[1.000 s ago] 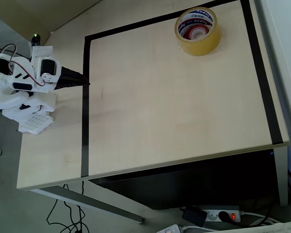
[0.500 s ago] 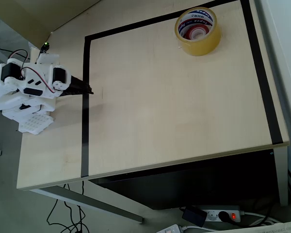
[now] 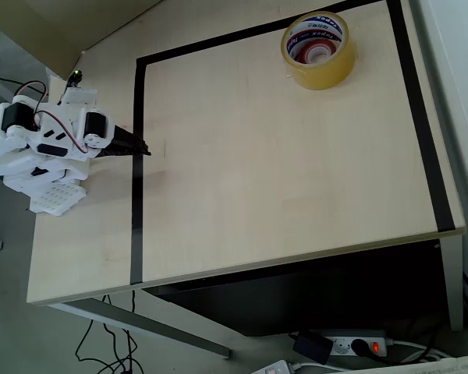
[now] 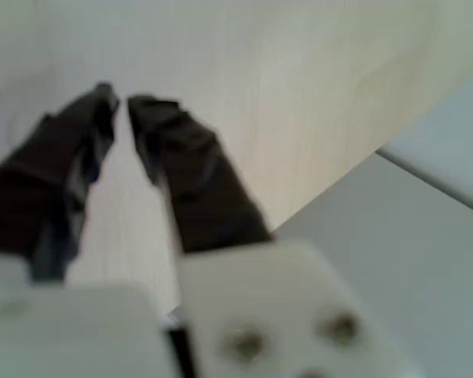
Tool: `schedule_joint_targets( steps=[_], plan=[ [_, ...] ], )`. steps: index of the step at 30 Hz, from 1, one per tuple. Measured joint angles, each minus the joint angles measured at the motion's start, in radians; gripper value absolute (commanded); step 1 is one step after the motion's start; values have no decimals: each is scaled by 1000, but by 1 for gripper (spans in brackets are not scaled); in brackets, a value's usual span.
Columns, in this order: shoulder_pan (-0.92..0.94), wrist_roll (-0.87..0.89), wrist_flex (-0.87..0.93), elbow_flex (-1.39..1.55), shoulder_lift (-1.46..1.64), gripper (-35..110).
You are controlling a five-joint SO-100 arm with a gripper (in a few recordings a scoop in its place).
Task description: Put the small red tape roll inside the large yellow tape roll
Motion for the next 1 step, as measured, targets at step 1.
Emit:
schedule_joint_targets(
  steps=[1],
  plan=[
    [-6,0,0,0,0,1]
  ],
)
